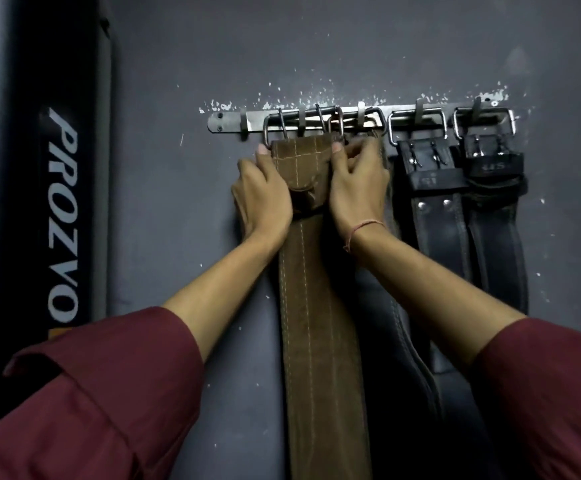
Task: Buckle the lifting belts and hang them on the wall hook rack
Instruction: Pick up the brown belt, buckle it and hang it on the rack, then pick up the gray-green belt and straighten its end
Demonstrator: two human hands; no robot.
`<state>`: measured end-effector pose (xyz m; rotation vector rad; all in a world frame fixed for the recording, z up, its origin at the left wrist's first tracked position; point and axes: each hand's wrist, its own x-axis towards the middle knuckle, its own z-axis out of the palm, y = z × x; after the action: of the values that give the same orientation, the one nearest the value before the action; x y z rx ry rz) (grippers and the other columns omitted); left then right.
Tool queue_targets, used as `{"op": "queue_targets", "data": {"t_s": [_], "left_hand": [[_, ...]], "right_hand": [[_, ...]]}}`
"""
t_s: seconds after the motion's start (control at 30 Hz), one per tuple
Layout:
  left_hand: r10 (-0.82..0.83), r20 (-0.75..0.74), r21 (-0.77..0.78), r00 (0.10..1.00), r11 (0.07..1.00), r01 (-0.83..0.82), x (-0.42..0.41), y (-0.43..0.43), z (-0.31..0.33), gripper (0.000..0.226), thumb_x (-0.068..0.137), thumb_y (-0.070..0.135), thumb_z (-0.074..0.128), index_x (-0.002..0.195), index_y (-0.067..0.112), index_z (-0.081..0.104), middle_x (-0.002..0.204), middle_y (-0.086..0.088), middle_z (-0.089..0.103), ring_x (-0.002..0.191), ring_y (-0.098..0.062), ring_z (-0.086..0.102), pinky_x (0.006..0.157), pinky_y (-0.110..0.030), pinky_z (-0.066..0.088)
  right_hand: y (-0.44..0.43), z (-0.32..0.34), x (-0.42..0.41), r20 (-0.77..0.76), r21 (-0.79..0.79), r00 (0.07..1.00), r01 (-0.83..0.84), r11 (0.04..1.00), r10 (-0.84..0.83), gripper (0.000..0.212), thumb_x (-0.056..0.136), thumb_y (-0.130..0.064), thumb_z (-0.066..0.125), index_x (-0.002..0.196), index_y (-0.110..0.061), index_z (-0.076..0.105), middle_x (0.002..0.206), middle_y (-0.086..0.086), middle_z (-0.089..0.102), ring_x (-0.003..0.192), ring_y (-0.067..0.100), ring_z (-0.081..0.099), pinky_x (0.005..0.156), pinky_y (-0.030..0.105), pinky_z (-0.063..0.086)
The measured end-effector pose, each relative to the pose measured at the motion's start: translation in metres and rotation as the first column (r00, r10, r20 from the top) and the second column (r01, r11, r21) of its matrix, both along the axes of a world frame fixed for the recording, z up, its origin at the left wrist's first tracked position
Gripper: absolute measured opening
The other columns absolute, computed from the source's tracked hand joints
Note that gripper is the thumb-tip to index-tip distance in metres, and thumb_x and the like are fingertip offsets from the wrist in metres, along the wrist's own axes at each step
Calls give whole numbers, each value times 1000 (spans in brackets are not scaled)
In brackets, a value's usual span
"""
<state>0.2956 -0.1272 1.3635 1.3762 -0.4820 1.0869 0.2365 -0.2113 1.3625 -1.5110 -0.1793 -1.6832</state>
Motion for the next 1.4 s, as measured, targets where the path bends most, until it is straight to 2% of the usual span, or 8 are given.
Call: {"op": "queue_targets", "data": {"t_s": [0.1, 0.23, 0.33, 0.47, 0.73, 1.03, 1.23, 1.4], "left_hand": [[-28, 117, 95, 993, 995, 17, -6, -1, -45, 43, 106, 38, 34, 119, 2, 54, 117, -15, 62, 110, -28, 57, 85, -33, 41], [59, 94, 221, 994, 972, -79, -16, -4, -98, 57, 102, 33, 42, 148, 1, 33, 139, -18, 41, 130, -31, 45, 111, -40, 37], [61, 91, 262, 994, 962, -83, -47, -7, -136, 53, 100, 24, 45, 146, 0, 36, 138, -18, 40, 129, -31, 46, 111, -39, 38], [30, 163, 402, 986, 911, -94, -102, -17, -200, 43, 101, 15, 47, 142, 5, 44, 137, -10, 44, 128, -20, 45, 110, -23, 35], [-49, -216, 557, 975, 815, 164, -202, -45, -373, 37, 101, 24, 47, 137, 14, 51, 132, -1, 56, 123, -16, 51, 105, -46, 43], [-55, -672, 482, 738, 724, 493, -285, -49, -588, 16, 100, 18, 52, 109, 12, 63, 94, -6, 66, 89, -25, 64, 77, -31, 50], [14, -869, 372, 495, 679, 633, -309, -38, -698, 16, 94, 16, 57, 108, 13, 64, 105, -7, 71, 100, -27, 66, 89, -41, 54], [124, -934, 336, 335, 622, 707, -306, -25, -787, 25, 93, 26, 52, 108, 12, 66, 111, -11, 71, 107, -31, 65, 97, -46, 50]], "right_hand": [[-5, -31, -11, -53, -63, 998, -22, 998, 19, 24, 92, -17, 65, 114, -8, 57, 93, -2, 68, 81, 9, 63, 74, 11, 47], [-20, -77, -34, -174, 0, 981, -85, 996, 84, 21, 86, -1, 69, 104, -11, 62, 87, -2, 68, 77, 5, 65, 73, 15, 55], [-34, -118, -58, -310, 46, 941, -128, 991, 136, 17, 86, -2, 70, 97, -13, 64, 89, 5, 69, 83, 13, 66, 72, 13, 54], [-51, -176, -101, -446, 65, 877, -168, 984, 179, 12, 85, -5, 72, 90, -14, 66, 85, 5, 69, 73, 8, 62, 61, 4, 48], [-80, -336, -192, -668, 240, 677, -196, 951, 308, 11, 89, -15, 70, 99, -13, 67, 86, 5, 70, 78, 12, 67, 75, 23, 57], [-92, -543, -267, -844, 422, 345, -42, 906, 409, 12, 88, -8, 68, 94, -17, 63, 84, 0, 67, 90, 23, 66, 84, 34, 54], [-90, -650, -299, -864, 501, 109, 109, 858, 491, 26, 84, 17, 48, 98, 0, 63, 88, 11, 66, 80, 20, 62, 57, 12, 44], [-83, -735, -306, -823, 558, 12, 201, 805, 568, 24, 86, 22, 44, 99, 11, 61, 87, 14, 59, 69, 12, 54, 54, 5, 44]]}}
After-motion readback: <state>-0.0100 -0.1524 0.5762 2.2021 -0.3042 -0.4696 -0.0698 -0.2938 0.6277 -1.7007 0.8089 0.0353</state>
